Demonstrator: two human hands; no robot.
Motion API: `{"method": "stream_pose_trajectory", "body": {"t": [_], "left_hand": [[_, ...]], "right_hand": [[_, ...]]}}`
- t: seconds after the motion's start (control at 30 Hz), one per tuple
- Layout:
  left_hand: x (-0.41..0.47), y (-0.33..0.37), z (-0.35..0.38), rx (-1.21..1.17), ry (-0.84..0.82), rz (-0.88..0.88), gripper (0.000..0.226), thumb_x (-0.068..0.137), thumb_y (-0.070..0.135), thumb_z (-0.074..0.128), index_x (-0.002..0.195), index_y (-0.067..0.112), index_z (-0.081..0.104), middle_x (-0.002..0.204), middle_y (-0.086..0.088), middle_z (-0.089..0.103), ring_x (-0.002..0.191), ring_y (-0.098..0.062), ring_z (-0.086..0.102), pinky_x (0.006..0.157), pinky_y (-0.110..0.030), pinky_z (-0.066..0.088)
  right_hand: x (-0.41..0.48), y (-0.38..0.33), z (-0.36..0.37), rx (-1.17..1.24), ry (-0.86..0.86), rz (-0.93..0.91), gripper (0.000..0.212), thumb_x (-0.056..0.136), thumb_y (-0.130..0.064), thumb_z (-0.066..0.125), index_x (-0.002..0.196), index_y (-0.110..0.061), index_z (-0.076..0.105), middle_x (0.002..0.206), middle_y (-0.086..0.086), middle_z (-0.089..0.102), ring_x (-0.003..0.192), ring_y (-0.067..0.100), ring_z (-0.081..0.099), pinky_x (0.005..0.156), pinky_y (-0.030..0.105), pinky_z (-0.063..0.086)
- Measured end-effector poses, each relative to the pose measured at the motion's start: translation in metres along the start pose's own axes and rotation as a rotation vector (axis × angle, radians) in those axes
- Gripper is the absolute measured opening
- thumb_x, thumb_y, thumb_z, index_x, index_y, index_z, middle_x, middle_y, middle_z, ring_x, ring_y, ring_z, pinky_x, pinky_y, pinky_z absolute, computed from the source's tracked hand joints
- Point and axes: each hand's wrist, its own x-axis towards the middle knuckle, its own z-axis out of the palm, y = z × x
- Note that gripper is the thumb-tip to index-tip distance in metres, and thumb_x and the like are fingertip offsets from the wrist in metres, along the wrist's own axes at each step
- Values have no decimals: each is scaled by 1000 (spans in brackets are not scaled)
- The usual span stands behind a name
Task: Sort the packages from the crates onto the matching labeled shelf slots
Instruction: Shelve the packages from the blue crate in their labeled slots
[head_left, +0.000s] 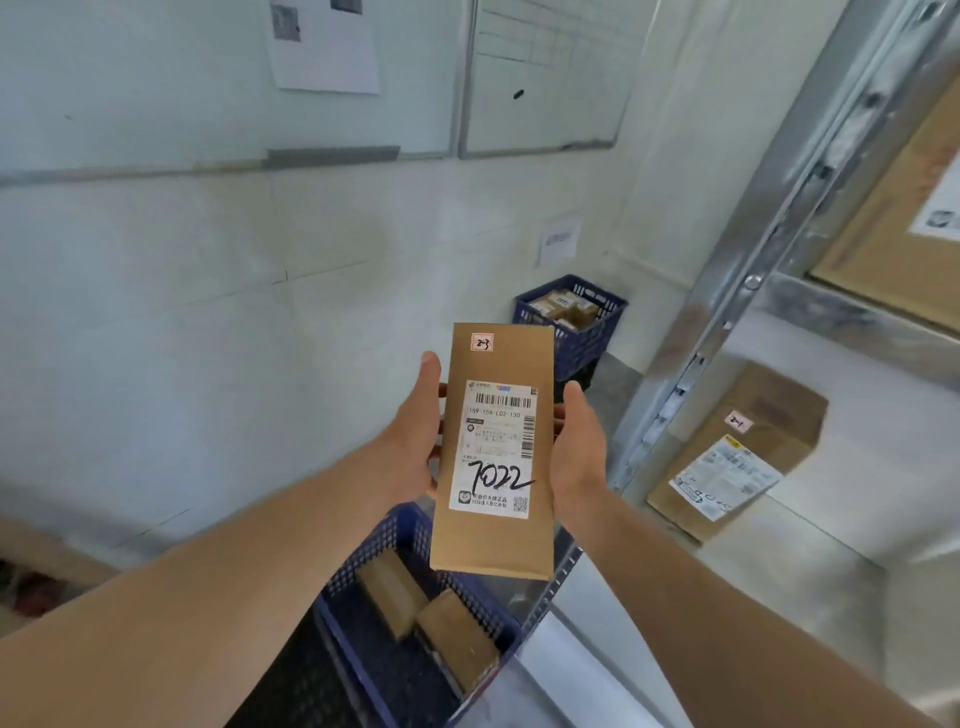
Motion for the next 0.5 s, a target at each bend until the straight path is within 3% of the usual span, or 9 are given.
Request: {"method": "stream_pose_trajectory", "body": {"t": [0.07,0.17,0.3,0.5], "left_hand": [[-5,5,7,10,-27,19,69,95,77,17,100,24,62,97,-11,64,85,-28,61,85,-46,47],[-12,12,21,37,-91,40,66,94,77,18,105,28,61,103,-12,65,95,-32,63,93,-52,46],[-20,15,44,91,-170,74,68,93,78,18,103,28,62,107,-14,67,107,-35,62,85,-47,46],[-34,14,78,155,-248,100,72,94,78,17,89,26,67,82,-9,68,82,-26,60,75,-37,44]], "right_hand": [[-10,-11,-10,12,42,-17,75,67,-81,40,98,-19,67,103,10,72,101,33,70,97,58,54],[-20,-19,-27,27,90,-49,81,67,-86,36,101,-20,69,100,8,75,97,30,73,96,57,55],[-35,-33,-50,52,179,-99,81,66,-85,36,101,-19,69,101,8,74,98,30,71,97,58,54],[-51,-42,-86,99,294,-108,80,66,-83,38,96,-13,66,100,15,73,97,34,71,96,59,55]]}}
